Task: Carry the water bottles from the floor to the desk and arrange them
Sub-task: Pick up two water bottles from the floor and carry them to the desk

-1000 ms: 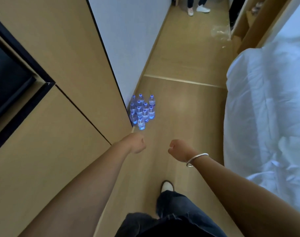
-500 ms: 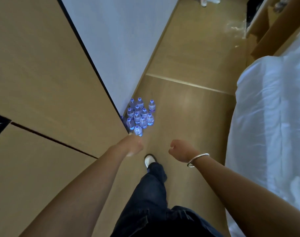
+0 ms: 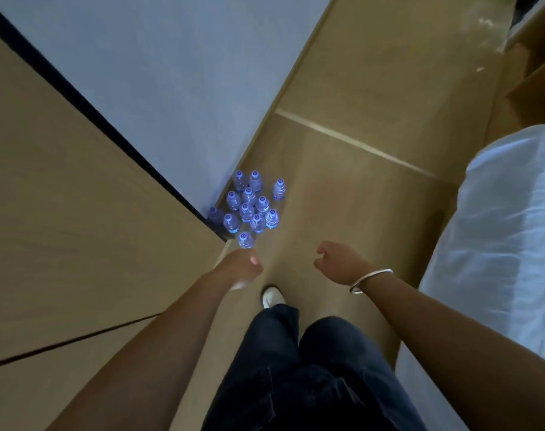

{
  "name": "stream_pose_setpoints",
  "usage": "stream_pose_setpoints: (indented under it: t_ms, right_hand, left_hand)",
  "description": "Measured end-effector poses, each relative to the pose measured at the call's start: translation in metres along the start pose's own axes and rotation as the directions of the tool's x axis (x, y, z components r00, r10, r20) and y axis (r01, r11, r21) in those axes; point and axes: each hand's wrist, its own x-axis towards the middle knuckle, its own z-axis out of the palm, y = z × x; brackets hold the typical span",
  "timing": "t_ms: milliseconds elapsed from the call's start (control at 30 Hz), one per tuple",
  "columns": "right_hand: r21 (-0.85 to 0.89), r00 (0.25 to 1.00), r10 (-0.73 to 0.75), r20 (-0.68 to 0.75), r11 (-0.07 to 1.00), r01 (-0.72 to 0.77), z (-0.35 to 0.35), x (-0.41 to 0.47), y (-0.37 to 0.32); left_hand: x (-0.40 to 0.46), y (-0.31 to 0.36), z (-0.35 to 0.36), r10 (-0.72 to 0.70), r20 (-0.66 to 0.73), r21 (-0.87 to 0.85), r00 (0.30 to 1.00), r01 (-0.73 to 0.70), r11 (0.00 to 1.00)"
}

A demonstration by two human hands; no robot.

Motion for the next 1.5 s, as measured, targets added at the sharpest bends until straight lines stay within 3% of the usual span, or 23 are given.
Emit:
stream_pose_setpoints:
  t_ms: [267, 567, 767, 967, 1100, 1200, 1333, 1500]
  right_hand:
    - [0.062, 0.986, -0.01, 0.168, 0.998, -0.001, 0.009, 0.123, -0.008]
    - [0.164, 0.971, 0.023, 0.238, 0.984, -0.064, 0.052, 0.272, 0.036]
    - [0.301, 0.989, 0.067, 0.133, 0.948, -0.105, 0.104, 0.375, 0.062]
    - [0.292, 0.999, -0.005, 0.05, 0.957, -0.01, 0.17, 0.478, 0.077]
    - [0.316, 0.995, -0.077, -0.059, 0.944, 0.092, 0.199, 0.532, 0.075]
    - [0.239, 0.974, -0.196, -0.117, 0.946, 0.219, 0.21, 0.56, 0.074]
    - [0.194, 0.965, -0.249, -0.079, 0.946, 0.26, 0.214, 0.584, 0.074]
    - [0.171, 0.938, -0.297, -0.179, 0.93, 0.327, 0.22, 0.59, 0.079]
  left_hand:
    - [0.077, -0.022, 0.018, -0.143, -0.099, -0.256, 0.985, 0.114, 0.96]
    - [0.204, -0.077, 0.087, -0.396, -0.222, -0.507, 0.891, 0.242, 0.828]
    - [0.312, -0.121, 0.131, -0.597, -0.258, -0.668, 0.76, 0.307, 0.678]
    - [0.415, -0.179, 0.17, -0.668, -0.228, -0.713, 0.708, 0.346, 0.61]
    - [0.464, -0.206, 0.18, -0.663, -0.285, -0.738, 0.693, 0.283, 0.613]
    - [0.487, -0.217, 0.18, -0.63, -0.377, -0.757, 0.679, 0.167, 0.632]
    - [0.5, -0.224, 0.179, -0.69, -0.373, -0.807, 0.62, 0.149, 0.571]
    - [0.499, -0.223, 0.18, -0.679, -0.444, -0.785, 0.584, 0.111, 0.609]
